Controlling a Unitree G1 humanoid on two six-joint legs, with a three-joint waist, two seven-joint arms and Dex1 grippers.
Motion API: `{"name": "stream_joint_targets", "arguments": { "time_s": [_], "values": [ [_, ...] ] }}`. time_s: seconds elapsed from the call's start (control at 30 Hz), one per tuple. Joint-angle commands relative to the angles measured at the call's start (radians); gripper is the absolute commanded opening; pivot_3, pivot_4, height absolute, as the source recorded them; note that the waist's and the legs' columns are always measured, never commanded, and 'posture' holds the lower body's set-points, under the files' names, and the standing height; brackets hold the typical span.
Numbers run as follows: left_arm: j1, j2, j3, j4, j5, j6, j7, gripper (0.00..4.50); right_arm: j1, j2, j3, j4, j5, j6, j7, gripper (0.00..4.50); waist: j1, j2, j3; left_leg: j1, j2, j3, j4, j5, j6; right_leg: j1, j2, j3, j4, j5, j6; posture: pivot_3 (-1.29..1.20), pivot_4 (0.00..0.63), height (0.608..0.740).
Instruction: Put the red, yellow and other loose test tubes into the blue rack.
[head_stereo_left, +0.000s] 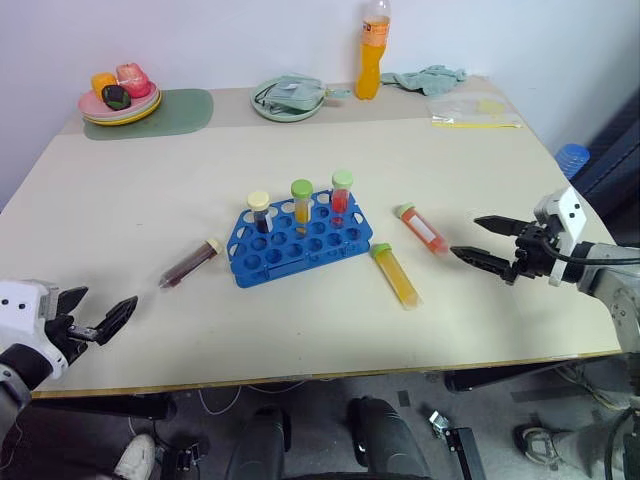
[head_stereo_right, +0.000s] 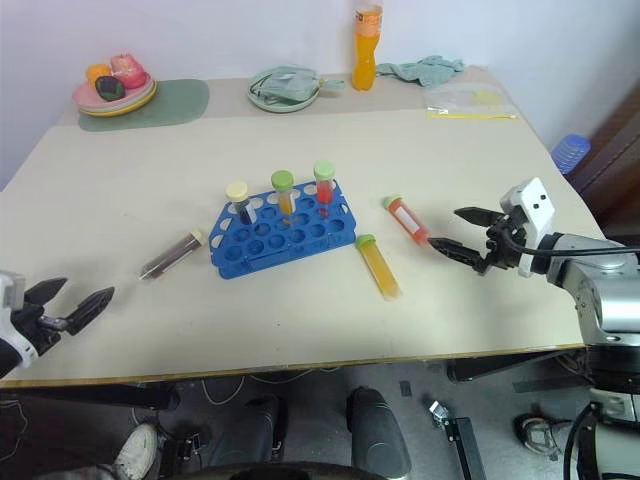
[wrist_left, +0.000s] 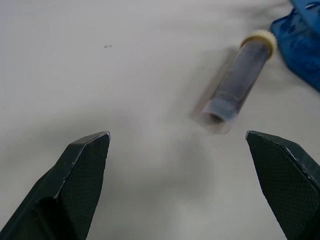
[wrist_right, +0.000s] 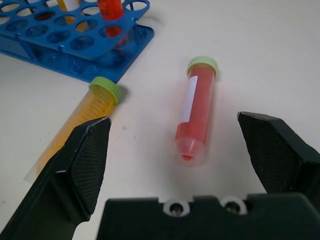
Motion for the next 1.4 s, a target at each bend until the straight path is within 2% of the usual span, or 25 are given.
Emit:
{"name": "stream_joint_targets", "arguments": {
  "time_s": [0.03, 0.3, 0.37, 0.47, 0.57, 0.67, 0.77, 0.93, 1.17, 1.3, 1.4],
  "values": [
    [-0.011, -0.002, 0.000, -0.028, -0.007, 0.003, 0.016, 4.48, -0.007, 0.017, -0.013, -0.032, -0.002, 0.000, -0.031, 4.50, 0.000, 0.000, 0.000, 0.000, 0.000, 0.000, 0.000, 0.000, 0.000, 0.000, 0.000, 0.000, 0.000, 0.000, 0.000, 0.00, 0.150, 0.740],
    [-0.058, -0.005, -0.055, -0.117, -0.064, 0.038, 0.022, 4.48, -0.038, 0.053, 0.004, -0.109, -0.005, 0.072, -0.125, 4.50, 0.000, 0.000, 0.000, 0.000, 0.000, 0.000, 0.000, 0.000, 0.000, 0.000, 0.000, 0.000, 0.000, 0.000, 0.000, 0.00, 0.150, 0.740],
    [-0.076, -0.008, -0.142, -0.197, -0.083, 0.047, 0.011, 4.48, -0.069, 0.066, 0.016, -0.137, -0.004, 0.128, -0.169, 4.50, 0.001, 0.000, 0.000, 0.000, 0.000, 0.000, 0.000, 0.000, 0.000, 0.000, 0.000, 0.000, 0.001, 0.000, 0.000, 0.00, 0.150, 0.740],
    [-0.095, -0.005, -0.347, -0.292, -0.030, 0.020, -0.020, 4.48, -0.120, 0.079, 0.056, -0.188, -0.017, 0.238, -0.239, 4.50, 0.001, 0.000, 0.000, 0.000, -0.001, 0.000, 0.001, 0.000, 0.000, 0.000, -0.001, 0.001, 0.001, 0.000, 0.000, 0.00, 0.150, 0.740],
    [-0.172, -0.009, -0.576, -0.354, 0.024, 0.027, -0.024, 4.48, -0.238, 0.058, 0.144, -0.172, -0.042, 0.405, -0.271, 4.50, 0.001, 0.001, 0.000, 0.000, -0.001, 0.000, 0.000, 0.000, 0.000, 0.000, 0.000, 0.001, 0.001, 0.000, 0.000, 0.00, 0.150, 0.740],
    [-0.238, -0.054, -0.681, -0.336, 0.028, 0.020, -0.016, 4.48, -0.356, 0.065, 0.227, -0.129, -0.068, 0.529, -0.287, 4.50, -0.003, 0.002, 0.000, 0.000, -0.001, -0.001, 0.000, 0.000, 0.000, -0.001, 0.001, 0.001, 0.001, 0.000, 0.000, 0.00, 0.150, 0.740],
    [-0.298, -0.092, -0.788, -0.319, 0.066, 0.013, -0.017, 4.48, -0.521, 0.085, 0.343, 0.010, -0.119, 0.645, -0.286, 4.50, -0.002, 0.002, 0.000, 0.000, -0.001, -0.001, 0.001, 0.000, 0.000, -0.001, 0.001, 0.000, 0.002, 0.000, 0.000, 0.00, 0.150, 0.740],
    [-0.323, -0.138, -0.868, -0.310, 0.081, 0.002, -0.016, 4.48, -0.739, 0.189, 0.514, 0.343, -0.237, 0.672, -0.281, 4.50, -0.003, 0.002, 0.000, 0.000, -0.001, 0.000, 0.000, 0.000, 0.000, -0.001, 0.001, 0.000, 0.001, 0.000, 0.000, 0.00, 0.150, 0.740],
    [-0.345, -0.157, -0.895, -0.317, 0.114, 0.003, 0.006, 4.48, -0.929, 0.286, 0.625, 0.746, -0.382, 0.517, -0.196, 4.50, 0.000, 0.002, 0.000, -0.003, -0.002, -0.001, 0.001, 0.000, 0.000, -0.003, -0.001, 0.000, 0.001, 0.000, 0.000, 0.00, 0.150, 0.740],
    [-0.347, -0.167, -0.896, -0.322, 0.119, 0.004, 0.018, 4.48, -0.986, 0.323, 0.642, 0.890, -0.446, 0.435, -0.148, 4.50, -0.003, 0.002, 0.000, -0.002, -0.001, -0.001, 0.000, 0.000, 0.000, -0.003, 0.000, 0.000, 0.002, 0.000, 0.000, 0.00, 0.150, 0.740],
    [-0.346, -0.171, -0.891, -0.328, 0.117, 0.001, 0.024, 4.50, -1.006, 0.355, 0.657, 0.976, -0.492, 0.406, -0.099, 3.71, -0.004, 0.002, 0.000, -0.002, -0.001, -0.001, 0.000, 0.000, 0.000, -0.003, 0.000, 0.000, 0.002, 0.000, 0.000, 0.00, 0.150, 0.740]
  ]
}}
